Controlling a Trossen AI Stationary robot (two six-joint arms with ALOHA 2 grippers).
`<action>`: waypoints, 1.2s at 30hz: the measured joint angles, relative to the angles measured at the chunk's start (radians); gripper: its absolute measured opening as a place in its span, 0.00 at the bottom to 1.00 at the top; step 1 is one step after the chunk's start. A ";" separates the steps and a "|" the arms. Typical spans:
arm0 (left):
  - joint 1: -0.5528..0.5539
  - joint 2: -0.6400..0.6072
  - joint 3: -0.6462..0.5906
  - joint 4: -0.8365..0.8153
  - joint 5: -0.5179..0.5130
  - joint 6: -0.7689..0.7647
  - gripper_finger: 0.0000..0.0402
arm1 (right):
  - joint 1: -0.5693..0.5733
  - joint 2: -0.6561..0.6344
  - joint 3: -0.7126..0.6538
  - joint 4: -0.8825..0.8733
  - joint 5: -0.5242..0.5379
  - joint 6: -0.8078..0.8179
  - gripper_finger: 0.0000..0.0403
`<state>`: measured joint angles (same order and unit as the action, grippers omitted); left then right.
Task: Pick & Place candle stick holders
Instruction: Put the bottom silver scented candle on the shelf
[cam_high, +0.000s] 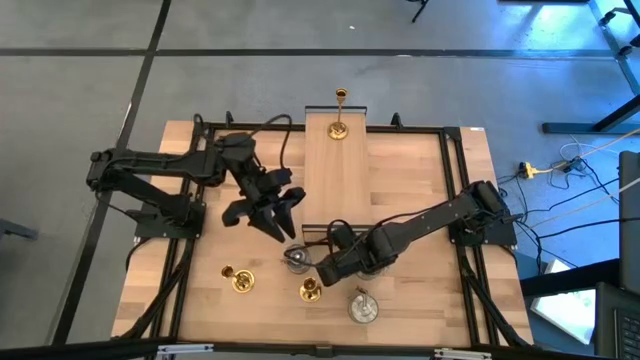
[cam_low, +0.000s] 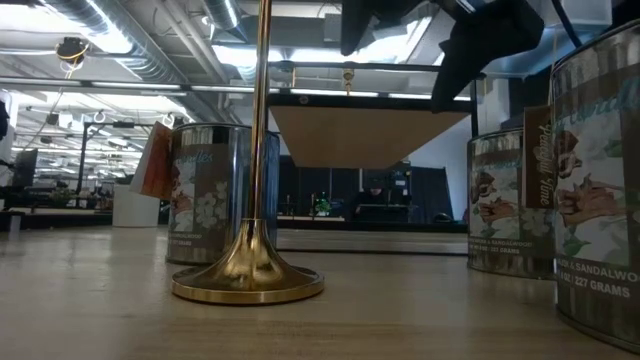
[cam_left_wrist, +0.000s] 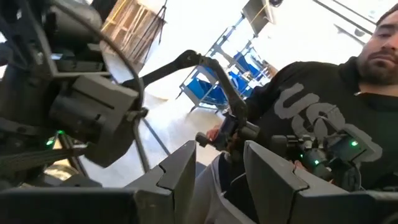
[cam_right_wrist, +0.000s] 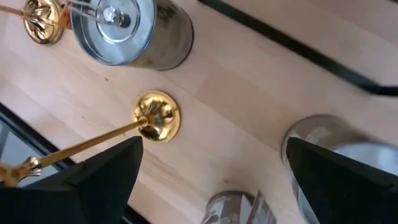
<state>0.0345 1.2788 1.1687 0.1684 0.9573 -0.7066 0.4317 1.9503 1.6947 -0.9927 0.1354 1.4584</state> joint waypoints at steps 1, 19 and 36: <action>0.000 -0.005 0.000 -0.001 0.002 0.001 0.33 | 0.001 0.000 0.000 0.002 -0.006 0.017 0.99; -0.028 -0.073 0.000 -0.014 0.196 0.050 0.33 | 0.099 -0.004 0.000 0.197 -0.166 0.161 0.99; -0.063 -0.071 0.000 -0.039 -0.006 0.056 0.33 | 0.221 -0.010 0.099 -0.078 -0.074 0.247 0.99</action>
<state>-0.0286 1.2079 1.1683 0.1294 0.9509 -0.6510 0.6525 1.9408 1.7938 -1.0705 0.0614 1.7058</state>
